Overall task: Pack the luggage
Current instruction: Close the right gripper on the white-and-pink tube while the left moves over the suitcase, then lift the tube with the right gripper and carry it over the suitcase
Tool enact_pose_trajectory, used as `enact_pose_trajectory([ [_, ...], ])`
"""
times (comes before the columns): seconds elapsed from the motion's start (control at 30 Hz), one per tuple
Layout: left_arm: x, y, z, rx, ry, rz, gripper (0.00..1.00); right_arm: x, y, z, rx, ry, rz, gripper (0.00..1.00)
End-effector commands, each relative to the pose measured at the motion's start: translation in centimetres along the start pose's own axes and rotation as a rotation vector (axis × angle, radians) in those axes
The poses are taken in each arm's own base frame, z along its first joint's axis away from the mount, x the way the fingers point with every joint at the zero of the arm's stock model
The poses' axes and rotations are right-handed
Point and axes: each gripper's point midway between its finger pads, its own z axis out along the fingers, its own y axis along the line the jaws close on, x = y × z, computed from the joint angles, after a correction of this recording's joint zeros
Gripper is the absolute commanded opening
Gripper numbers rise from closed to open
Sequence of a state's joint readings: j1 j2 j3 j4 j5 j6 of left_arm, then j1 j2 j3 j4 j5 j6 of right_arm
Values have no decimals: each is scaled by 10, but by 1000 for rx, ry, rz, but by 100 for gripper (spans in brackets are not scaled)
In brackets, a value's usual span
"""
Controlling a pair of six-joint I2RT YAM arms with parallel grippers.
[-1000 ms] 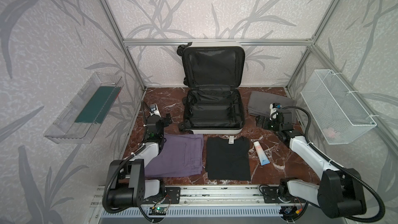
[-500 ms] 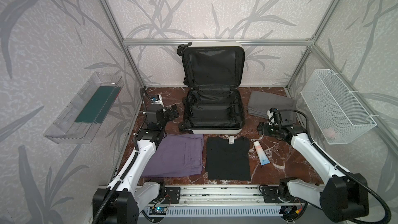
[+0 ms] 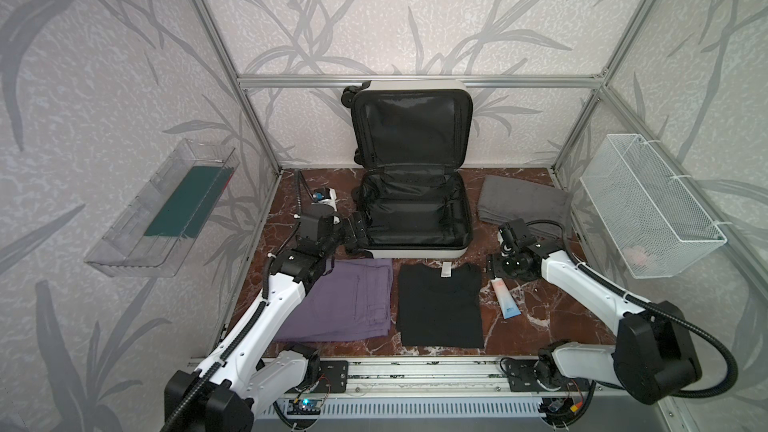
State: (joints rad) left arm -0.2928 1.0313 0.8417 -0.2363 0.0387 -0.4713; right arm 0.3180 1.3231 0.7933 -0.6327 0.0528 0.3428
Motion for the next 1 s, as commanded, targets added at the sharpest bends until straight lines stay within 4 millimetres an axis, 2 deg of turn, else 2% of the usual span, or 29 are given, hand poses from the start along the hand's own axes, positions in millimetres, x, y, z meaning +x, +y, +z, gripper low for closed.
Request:
enact_pose_trajectory([
  [0.0, -10, -19, -6, 58, -2, -32, 95, 11, -2, 7, 14, 42, -10, 80],
  [0.27, -5, -39, 8, 107, 36, -52, 95, 16, 2, 21, 8, 108, -3, 76],
  [0.43, -7, -49, 14, 134, 53, -41, 95, 26, 1, 35, 19, 152, 27, 73],
  [0.53, -9, -53, 17, 149, 53, -38, 95, 25, 1, 39, 24, 158, 35, 71],
  [0.77, -6, -55, 21, 160, 61, -51, 95, 23, 2, 47, 30, 177, 46, 62],
  [0.97, -4, -55, 21, 162, 66, -50, 95, 22, 1, 46, 37, 170, 49, 54],
])
